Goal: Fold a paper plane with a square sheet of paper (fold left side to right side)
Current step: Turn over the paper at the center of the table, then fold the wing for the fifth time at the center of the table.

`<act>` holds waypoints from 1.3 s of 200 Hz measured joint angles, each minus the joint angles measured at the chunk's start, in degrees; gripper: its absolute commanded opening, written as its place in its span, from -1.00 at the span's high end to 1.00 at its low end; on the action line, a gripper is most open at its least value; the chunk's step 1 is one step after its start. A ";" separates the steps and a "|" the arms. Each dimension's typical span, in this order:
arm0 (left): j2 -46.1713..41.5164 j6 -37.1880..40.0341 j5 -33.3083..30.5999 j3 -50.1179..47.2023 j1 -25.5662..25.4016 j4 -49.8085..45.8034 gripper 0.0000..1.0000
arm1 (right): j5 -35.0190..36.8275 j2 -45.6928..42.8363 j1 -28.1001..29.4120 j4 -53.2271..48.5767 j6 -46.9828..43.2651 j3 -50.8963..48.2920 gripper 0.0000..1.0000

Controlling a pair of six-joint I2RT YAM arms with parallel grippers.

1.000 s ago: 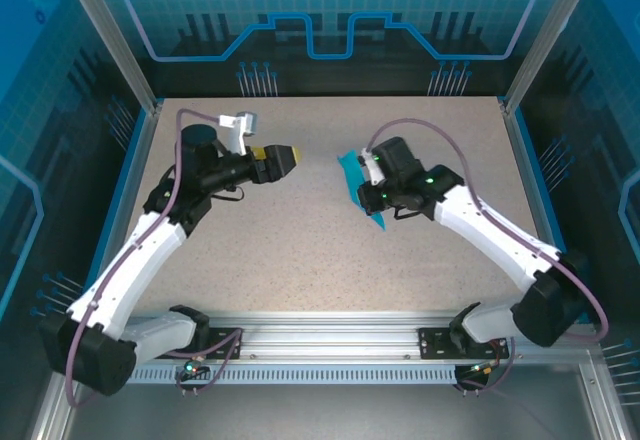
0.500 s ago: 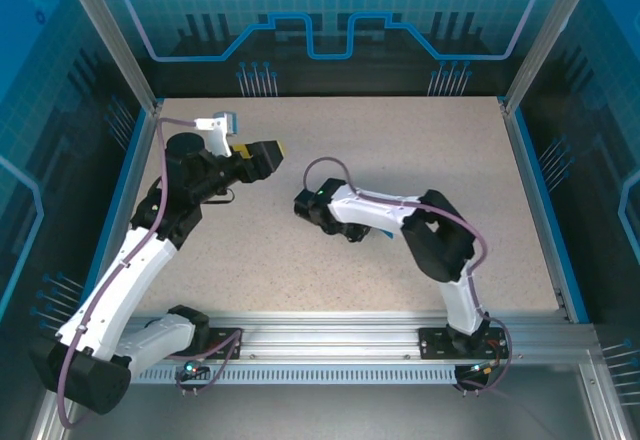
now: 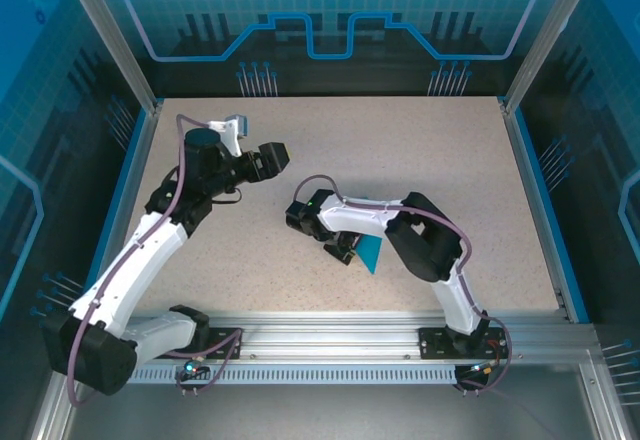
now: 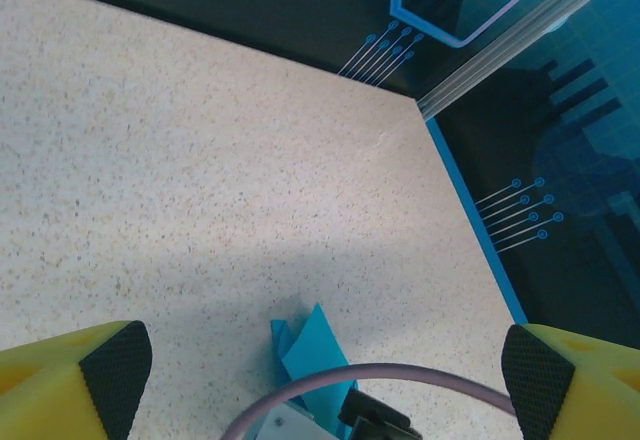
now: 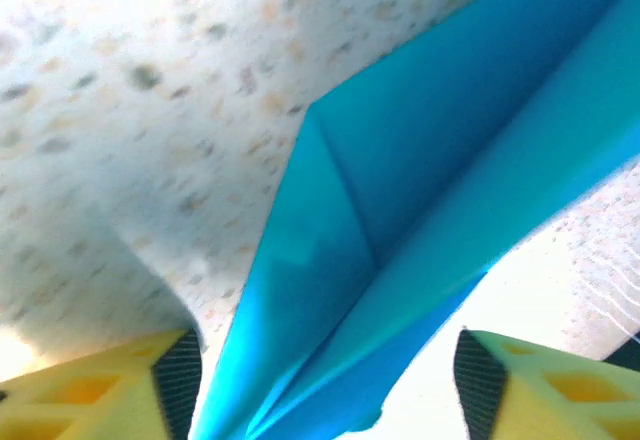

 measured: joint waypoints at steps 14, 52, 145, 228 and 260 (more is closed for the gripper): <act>1.77 -1.29 0.68 0.09 0.68 -0.20 -0.85 | -2.54 -3.78 -0.11 1.33 -0.11 -2.05 -0.72; 8.37 -4.59 4.55 0.04 2.62 -0.26 -0.64 | -9.90 -18.88 -3.13 8.24 0.31 -11.45 -0.80; 32.68 -12.48 17.94 -2.58 -5.18 10.75 -0.44 | -32.65 -50.01 -25.00 39.71 10.40 -36.76 -0.94; 48.92 -16.26 23.04 6.58 -11.28 15.56 0.11 | -43.47 -56.54 -32.74 50.82 17.88 -46.88 -0.85; 50.47 -16.20 24.02 7.91 -11.61 15.78 0.55 | -46.10 -56.61 -34.34 51.56 18.08 -46.95 -0.83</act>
